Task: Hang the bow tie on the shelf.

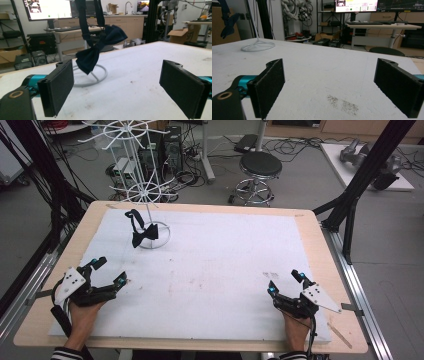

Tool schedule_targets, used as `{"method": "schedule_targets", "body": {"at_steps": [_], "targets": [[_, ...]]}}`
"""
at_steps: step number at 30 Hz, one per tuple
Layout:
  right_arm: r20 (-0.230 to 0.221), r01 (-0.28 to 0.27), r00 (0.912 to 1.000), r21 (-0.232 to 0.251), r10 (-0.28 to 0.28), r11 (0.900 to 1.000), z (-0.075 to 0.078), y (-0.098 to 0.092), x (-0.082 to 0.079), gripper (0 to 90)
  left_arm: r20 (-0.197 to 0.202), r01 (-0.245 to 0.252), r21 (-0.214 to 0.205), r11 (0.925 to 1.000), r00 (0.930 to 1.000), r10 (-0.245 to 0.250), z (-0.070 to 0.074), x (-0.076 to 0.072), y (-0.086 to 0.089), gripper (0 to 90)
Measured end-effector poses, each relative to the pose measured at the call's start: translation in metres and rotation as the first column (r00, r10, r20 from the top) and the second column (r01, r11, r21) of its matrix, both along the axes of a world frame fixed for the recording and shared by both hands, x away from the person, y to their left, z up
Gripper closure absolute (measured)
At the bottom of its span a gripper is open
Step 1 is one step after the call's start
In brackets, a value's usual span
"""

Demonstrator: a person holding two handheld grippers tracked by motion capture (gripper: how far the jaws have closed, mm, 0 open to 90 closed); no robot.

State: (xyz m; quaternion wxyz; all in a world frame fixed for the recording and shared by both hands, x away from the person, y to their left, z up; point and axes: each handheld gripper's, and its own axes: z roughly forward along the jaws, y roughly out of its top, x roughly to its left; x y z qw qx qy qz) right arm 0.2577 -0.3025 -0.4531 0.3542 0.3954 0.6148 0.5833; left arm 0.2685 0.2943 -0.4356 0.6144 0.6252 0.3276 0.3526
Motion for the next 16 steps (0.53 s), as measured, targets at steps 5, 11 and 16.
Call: {"method": "schedule_targets", "body": {"at_steps": [5,11,16], "targets": [[0.002,-0.002,1.0,0.0,0.002,1.0,0.0,0.0,0.0,8.8,0.014,-0.014,-0.002,0.9999,0.9998,0.014,-0.016,-0.005,0.001,12.8],[0.002,-0.001,1.0,0.002,0.001,1.0,0.0,0.0,-0.001,8.8,0.028,-0.033,-0.013,0.9994,0.9991,0.033,-0.019,-0.006,0.001,13.0],[0.01,0.0,0.9999,0.004,0.0,1.0,0.0,0.0,-0.001,8.8,0.014,-0.048,-0.04,0.9981,0.9987,0.048,-0.02,-0.005,0.003,13.0]]}}
